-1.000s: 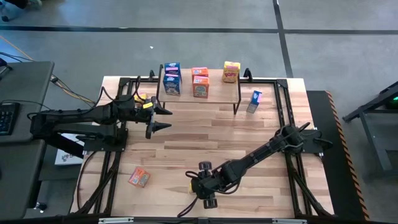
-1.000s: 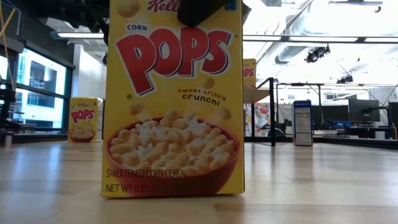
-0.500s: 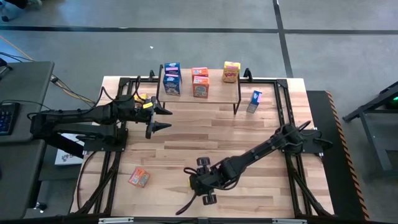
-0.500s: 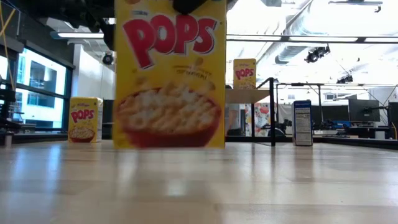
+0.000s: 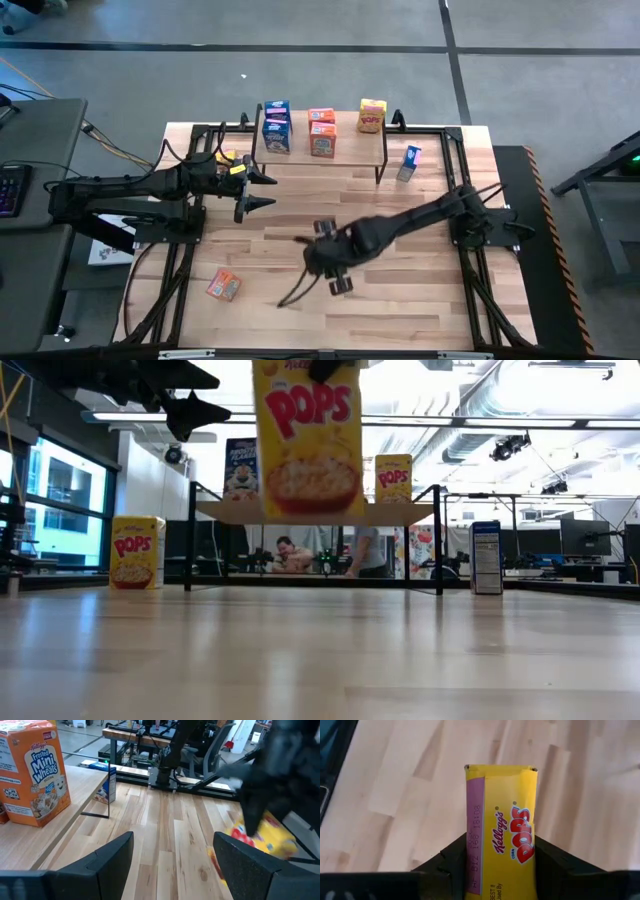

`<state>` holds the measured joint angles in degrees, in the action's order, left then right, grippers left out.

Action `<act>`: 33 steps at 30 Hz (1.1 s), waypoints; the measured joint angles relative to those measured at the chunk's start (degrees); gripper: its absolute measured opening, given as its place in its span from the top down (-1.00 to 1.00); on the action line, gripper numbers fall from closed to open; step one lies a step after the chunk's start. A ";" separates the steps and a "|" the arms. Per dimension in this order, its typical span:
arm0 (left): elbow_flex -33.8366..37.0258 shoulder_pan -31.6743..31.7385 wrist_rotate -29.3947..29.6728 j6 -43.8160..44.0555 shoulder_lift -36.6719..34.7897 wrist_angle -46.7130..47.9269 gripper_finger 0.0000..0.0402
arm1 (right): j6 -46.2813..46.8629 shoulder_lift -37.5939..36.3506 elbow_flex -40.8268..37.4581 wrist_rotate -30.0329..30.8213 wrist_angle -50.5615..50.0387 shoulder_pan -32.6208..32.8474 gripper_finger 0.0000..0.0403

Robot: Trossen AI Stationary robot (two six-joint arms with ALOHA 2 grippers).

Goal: Stack cereal on shelf
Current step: Put the bottom yellow cereal box aligned with the other yellow cereal box on the shelf

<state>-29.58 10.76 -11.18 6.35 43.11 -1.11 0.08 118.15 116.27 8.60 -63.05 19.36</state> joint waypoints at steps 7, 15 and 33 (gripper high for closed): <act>0.00 0.01 0.00 0.02 0.00 -0.01 -0.33 | -3.96 -6.50 -2.72 0.04 -2.13 -6.25 0.22; 0.00 0.02 0.00 0.00 0.00 -0.02 -0.33 | -7.71 -12.43 -2.89 0.10 -6.56 -14.89 0.22; -0.02 0.02 0.02 0.02 0.00 0.00 -0.33 | -19.49 -20.31 -2.89 -10.73 -10.58 -37.12 0.22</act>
<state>-29.60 10.79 -11.16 6.37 43.11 -1.10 -19.41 97.84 113.38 -2.13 -73.63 -17.76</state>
